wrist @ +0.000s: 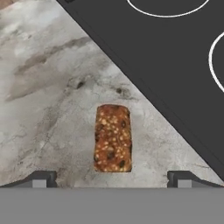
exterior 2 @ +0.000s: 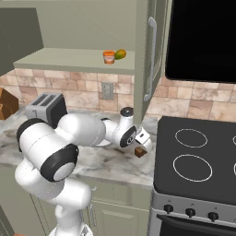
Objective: Pick the avocado and bread from the counter and place them on the plate. Then pick the jam from the cabinet and place it next to the plate. Lastly close the cabinet door.
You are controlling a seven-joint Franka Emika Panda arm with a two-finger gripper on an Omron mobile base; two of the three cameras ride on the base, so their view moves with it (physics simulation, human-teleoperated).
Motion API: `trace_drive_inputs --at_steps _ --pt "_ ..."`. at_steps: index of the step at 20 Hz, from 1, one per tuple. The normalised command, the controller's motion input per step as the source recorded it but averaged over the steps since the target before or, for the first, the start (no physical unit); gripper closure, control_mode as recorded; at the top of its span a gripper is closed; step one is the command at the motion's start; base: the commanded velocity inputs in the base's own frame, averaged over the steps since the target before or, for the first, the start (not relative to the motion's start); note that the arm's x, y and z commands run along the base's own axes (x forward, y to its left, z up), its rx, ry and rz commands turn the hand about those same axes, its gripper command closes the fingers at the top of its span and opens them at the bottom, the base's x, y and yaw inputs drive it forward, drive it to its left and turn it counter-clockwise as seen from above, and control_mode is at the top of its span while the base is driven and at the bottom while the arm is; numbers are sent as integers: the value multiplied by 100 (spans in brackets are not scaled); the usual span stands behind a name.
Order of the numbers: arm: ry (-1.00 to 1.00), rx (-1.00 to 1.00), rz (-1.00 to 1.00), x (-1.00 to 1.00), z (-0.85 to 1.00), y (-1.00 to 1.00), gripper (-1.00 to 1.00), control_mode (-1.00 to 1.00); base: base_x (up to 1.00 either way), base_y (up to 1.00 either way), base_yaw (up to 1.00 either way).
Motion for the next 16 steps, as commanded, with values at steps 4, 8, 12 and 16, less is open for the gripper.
trace_drive_inputs --at_steps 4,8,12,16 --pt "0 -1 3 0 -30 -14 -100 -100 0 0 0" --pt "0 0 4 0 -23 -8 -100 -100 0 0 0" --pt "0 0 5 4 -15 -3 -100 -100 0 0 0" --pt "0 0 4 20 -17 0 -100 -100 0 0 0"
